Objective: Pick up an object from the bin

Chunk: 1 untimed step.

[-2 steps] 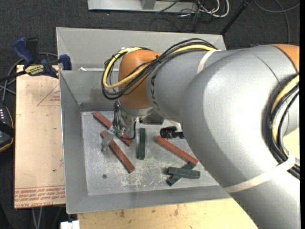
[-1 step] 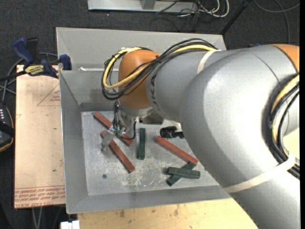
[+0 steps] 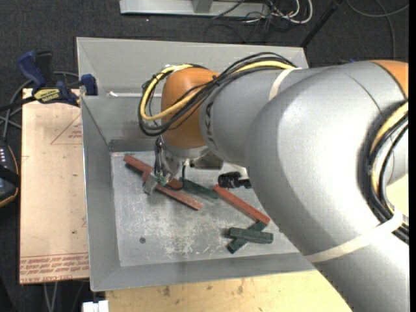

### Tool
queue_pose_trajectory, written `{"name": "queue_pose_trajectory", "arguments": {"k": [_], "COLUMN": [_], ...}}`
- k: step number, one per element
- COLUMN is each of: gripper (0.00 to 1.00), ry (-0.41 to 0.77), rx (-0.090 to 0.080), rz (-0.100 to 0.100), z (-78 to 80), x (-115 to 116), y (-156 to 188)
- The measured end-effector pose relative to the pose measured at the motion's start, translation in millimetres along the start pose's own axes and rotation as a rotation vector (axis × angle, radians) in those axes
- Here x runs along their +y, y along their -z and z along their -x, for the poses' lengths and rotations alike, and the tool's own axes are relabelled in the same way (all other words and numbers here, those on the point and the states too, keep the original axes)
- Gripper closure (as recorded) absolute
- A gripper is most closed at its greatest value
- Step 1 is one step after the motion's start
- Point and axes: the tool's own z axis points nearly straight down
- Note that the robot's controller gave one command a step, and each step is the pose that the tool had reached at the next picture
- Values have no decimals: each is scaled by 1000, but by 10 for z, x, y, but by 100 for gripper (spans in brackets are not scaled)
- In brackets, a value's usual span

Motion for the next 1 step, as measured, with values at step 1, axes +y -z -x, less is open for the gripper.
{"name": "queue_pose_trajectory", "arguments": {"k": [1], "gripper": [100], "ry": [3], "rx": [-4], "rz": [7], "z": [12], "x": [21], "y": [1052]}}
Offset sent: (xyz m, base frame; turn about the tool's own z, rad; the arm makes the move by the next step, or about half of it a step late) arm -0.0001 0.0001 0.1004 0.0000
